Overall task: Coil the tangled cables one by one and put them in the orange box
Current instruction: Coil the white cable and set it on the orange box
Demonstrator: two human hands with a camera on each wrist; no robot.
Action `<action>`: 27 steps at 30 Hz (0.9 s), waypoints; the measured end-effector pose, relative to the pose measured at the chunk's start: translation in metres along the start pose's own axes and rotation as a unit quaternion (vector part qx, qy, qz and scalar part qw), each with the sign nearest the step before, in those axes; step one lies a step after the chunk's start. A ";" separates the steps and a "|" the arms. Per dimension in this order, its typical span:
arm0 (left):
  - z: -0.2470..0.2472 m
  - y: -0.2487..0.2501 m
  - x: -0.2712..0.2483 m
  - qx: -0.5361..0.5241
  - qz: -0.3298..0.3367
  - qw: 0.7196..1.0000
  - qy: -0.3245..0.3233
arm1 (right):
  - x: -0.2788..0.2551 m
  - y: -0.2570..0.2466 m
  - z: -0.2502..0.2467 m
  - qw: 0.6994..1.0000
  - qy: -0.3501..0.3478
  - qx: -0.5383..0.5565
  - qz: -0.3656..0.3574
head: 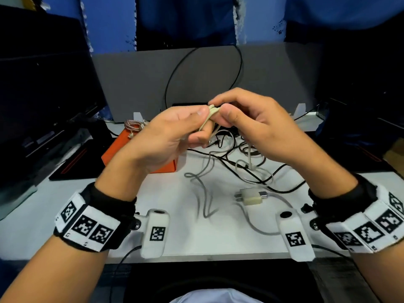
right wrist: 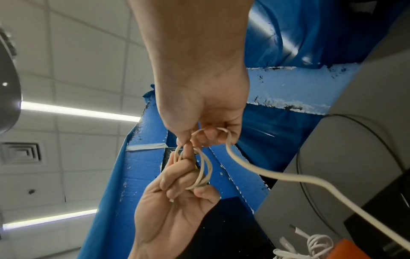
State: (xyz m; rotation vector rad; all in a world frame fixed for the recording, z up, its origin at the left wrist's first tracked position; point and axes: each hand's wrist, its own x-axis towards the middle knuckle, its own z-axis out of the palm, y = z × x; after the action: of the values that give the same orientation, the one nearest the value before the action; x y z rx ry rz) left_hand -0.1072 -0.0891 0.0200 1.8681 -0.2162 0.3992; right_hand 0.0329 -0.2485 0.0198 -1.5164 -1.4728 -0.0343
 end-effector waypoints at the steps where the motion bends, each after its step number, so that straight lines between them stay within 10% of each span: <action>1: 0.001 -0.001 0.000 -0.003 0.000 1.000 -0.003 | 0.001 0.001 0.000 1.000 -0.012 0.019 0.012; 16: 0.014 0.004 -0.004 -0.172 -0.009 0.983 -0.062 | 0.001 -0.004 -0.001 0.990 -0.061 0.129 -0.007; 27: 0.018 0.007 0.005 -0.256 0.087 0.958 0.096 | 0.003 0.003 0.001 0.990 -0.042 0.116 0.067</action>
State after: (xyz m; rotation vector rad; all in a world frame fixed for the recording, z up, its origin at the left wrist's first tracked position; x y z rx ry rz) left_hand -0.1019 -0.1082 0.0228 1.2968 -0.3199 0.5819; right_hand 0.0353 -0.2445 0.0194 -1.4367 -1.3850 0.2760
